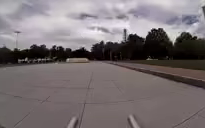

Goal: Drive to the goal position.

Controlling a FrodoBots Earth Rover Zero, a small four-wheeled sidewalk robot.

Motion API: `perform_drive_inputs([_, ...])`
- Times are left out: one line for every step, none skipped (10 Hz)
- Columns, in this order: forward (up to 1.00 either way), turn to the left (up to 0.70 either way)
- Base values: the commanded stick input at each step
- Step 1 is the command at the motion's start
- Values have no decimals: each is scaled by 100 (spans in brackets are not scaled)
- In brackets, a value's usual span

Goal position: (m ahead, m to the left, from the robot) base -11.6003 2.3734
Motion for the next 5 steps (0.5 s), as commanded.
perform_drive_inputs([70,36])
perform_drive_inputs([70,36])
perform_drive_inputs([70,36])
perform_drive_inputs([70,36])
perform_drive_inputs([70,36])
